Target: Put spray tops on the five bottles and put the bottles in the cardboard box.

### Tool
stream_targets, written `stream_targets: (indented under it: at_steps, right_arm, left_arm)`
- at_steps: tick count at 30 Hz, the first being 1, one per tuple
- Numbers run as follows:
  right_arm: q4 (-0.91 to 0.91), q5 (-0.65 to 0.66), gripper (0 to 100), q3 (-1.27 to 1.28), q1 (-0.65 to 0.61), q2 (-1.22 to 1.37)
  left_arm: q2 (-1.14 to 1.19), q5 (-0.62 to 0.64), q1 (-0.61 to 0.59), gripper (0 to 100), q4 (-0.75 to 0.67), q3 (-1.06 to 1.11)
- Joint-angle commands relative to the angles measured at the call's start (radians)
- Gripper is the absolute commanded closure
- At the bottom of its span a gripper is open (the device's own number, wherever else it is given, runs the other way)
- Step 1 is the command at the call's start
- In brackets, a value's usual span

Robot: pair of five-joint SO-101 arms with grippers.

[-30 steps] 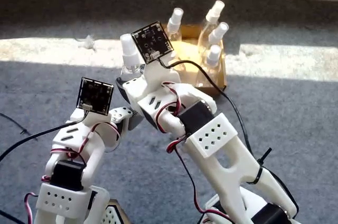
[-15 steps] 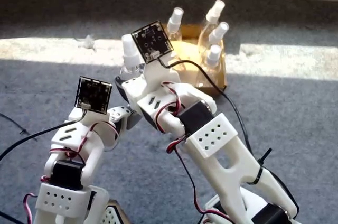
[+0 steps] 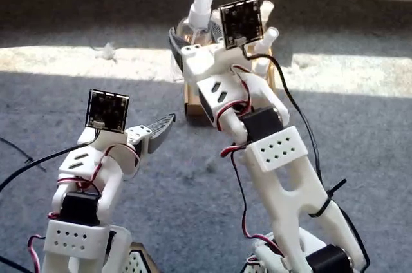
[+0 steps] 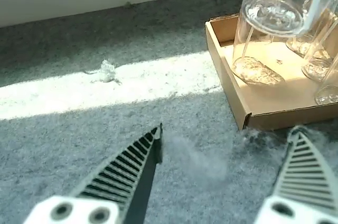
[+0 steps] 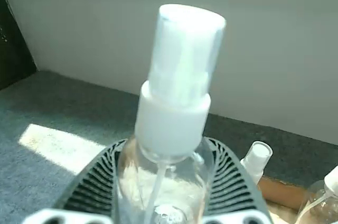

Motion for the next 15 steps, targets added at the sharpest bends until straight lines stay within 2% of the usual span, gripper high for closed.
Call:
stream_targets:
  at_steps: [1, 6, 15]
  right_arm:
    - [-0.104, 0.11, 99.5, -0.004, 0.01, 0.102]
    - [-0.182, 0.164, 99.5, 0.002, 0.031, 0.246]
    - [-0.418, 0.167, 99.5, 0.166, 0.081, 0.252]
  left_arm:
    - [-0.008, -0.002, -0.012, 67, -0.018, 0.005]
    - [-0.008, -0.002, -0.012, 67, -0.018, 0.012]
    - [-0.008, 0.0, -0.012, 67, -0.018, 0.015]
